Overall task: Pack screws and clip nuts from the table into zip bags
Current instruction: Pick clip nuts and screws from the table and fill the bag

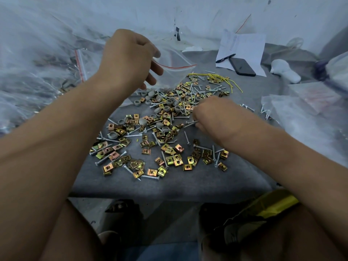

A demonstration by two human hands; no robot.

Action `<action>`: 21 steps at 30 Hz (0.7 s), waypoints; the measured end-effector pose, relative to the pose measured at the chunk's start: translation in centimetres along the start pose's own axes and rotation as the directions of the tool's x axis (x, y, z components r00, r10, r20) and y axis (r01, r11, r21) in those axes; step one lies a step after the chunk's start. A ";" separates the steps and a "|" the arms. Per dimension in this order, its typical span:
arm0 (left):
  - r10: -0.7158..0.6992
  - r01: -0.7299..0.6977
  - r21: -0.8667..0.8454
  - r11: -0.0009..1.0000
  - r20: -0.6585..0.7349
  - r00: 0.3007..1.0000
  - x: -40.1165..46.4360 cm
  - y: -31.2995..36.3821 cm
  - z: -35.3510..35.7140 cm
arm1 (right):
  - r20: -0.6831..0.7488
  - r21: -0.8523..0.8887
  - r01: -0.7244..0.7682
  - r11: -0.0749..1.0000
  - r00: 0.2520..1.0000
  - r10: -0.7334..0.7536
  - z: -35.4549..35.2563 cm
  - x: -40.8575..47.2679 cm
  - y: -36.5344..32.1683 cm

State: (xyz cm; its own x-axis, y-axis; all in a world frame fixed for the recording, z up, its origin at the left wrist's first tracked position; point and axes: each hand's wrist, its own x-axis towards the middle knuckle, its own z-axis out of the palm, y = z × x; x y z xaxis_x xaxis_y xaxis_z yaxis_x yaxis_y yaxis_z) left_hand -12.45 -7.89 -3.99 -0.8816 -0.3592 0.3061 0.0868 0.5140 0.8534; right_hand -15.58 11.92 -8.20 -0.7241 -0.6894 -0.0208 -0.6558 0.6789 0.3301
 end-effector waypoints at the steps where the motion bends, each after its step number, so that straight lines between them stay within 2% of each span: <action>1: -0.001 0.001 -0.003 1.000 -0.002 1.000 0.0 0.0 0.0 | -0.004 -0.002 -0.007 1.000 1.000 0.007 0.1 0.0 0.1; 8: -0.019 0.019 -0.025 1.000 -0.012 1.000 0.3 -0.2 0.1 | -0.003 -0.072 0.067 0.995 0.998 -0.068 0.9 -0.2 -0.2; 11: -0.009 0.009 -0.027 1.000 -0.005 1.000 0.4 -0.3 0.0 | 0.009 0.166 -0.044 0.985 0.999 0.044 0.7 0.1 0.8; 14: -0.006 0.006 -0.028 1.000 0.000 1.000 0.4 -0.3 0.2 | -0.003 0.459 -0.145 0.876 0.986 0.165 -0.3 -0.4 2.3; 18: 0.000 0.000 -0.012 1.000 0.020 1.000 0.2 -0.2 0.5 | -0.144 0.740 -0.059 0.670 0.959 0.244 -1.2 -1.7 3.4; 21: 0.027 -0.027 0.002 1.000 0.022 0.999 -0.1 -0.1 0.8 | -0.269 0.821 0.045 0.570 0.910 0.315 -2.1 -1.6 3.3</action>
State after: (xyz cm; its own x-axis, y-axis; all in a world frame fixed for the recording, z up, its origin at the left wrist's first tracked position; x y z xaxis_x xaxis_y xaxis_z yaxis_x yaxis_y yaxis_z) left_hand -12.71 -7.27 -4.45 -0.8891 -0.3281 0.3192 0.1092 0.5250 0.8440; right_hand -16.14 14.74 -5.11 -0.8085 -0.4812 0.3388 -0.5813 0.5632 -0.5872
